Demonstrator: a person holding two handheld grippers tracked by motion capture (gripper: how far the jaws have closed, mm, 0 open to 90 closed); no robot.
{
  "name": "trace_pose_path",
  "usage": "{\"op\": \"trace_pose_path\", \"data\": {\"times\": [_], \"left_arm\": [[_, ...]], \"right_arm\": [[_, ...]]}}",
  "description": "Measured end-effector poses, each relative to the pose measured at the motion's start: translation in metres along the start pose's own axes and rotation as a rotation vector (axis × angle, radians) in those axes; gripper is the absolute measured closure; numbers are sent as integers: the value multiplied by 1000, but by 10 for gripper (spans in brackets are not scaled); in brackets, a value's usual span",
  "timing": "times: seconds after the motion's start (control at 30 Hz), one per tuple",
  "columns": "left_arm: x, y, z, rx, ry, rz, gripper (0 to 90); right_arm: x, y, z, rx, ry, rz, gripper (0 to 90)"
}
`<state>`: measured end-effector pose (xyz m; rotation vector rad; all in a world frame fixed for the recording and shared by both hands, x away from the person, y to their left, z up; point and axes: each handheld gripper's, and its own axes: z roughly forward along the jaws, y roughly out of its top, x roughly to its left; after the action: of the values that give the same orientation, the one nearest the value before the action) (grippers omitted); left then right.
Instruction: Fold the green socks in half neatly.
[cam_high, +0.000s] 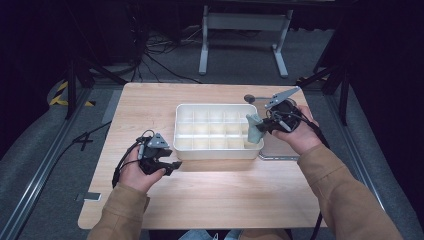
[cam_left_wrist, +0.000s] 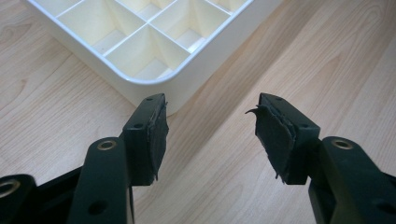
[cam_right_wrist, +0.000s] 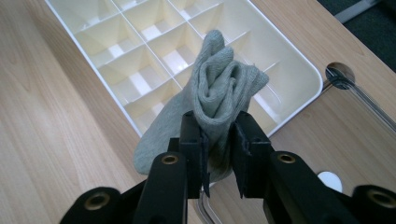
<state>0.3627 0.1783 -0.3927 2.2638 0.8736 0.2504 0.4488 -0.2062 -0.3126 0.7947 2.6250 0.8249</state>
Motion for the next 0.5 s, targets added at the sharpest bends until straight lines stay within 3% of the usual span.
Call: {"op": "trace_pose_path", "data": {"times": [0.23,0.5], "left_arm": [[0,1,0,2,-7,5,441],[-2,1,3,6,-14,1,440]], "right_arm": [[-5,4,12,53,-15,-17,756],[-8,1,38,128,-48,-49,756]]}}
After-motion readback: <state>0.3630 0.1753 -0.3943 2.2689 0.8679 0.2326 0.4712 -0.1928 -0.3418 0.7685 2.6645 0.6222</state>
